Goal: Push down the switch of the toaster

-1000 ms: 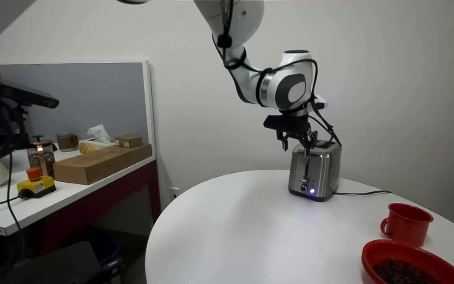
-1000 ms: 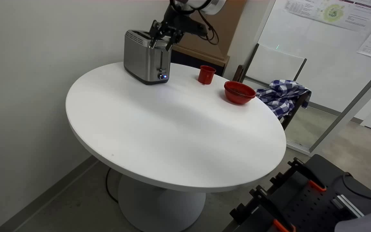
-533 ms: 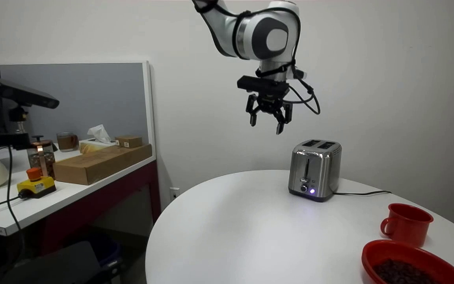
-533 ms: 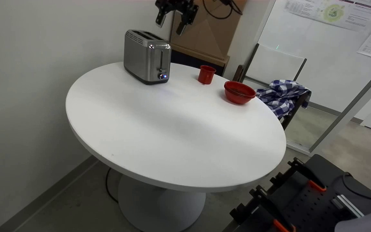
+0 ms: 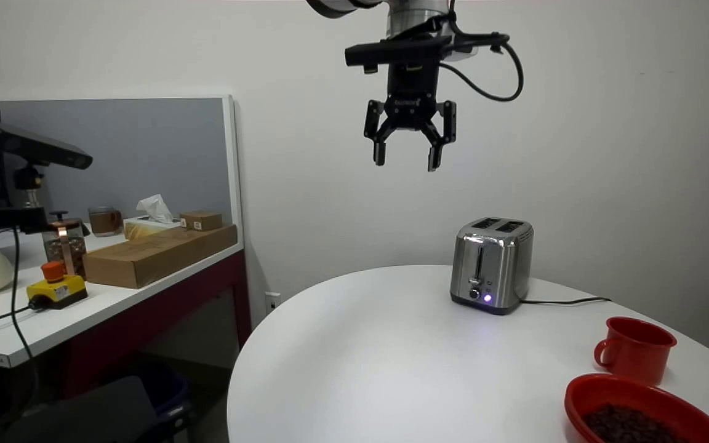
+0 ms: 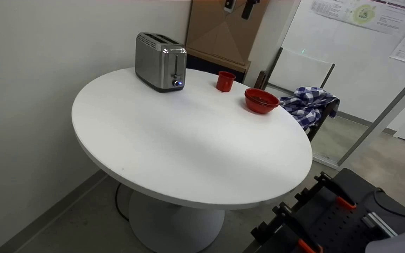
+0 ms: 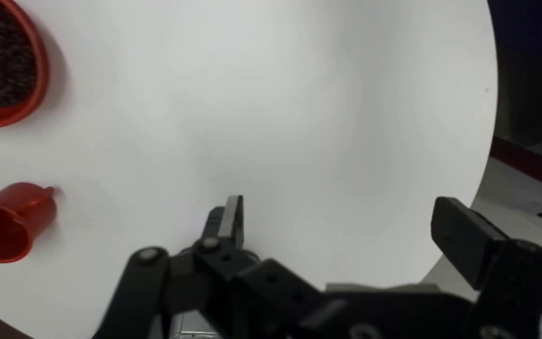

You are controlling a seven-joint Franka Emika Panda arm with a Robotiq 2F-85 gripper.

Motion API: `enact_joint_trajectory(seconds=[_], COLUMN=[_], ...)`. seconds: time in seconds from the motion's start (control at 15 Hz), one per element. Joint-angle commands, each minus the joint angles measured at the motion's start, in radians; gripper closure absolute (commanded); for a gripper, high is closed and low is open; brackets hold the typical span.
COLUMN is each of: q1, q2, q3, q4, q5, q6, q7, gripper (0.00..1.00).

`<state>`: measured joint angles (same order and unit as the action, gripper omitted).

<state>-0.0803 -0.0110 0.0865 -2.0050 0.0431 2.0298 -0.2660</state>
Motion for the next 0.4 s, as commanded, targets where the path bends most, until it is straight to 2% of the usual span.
enact_joint_trajectory(seconds=[0.0,0.33], q1=[0.035,0.041], q2=[-0.024,-0.054], q3=[-0.037,-0.041], q4=[-0.017,-0.052], q5=[-0.021,-0.036], q6=[-0.002,-0.002], q7=[0.002,0.002], gripper=[0.0,0.0])
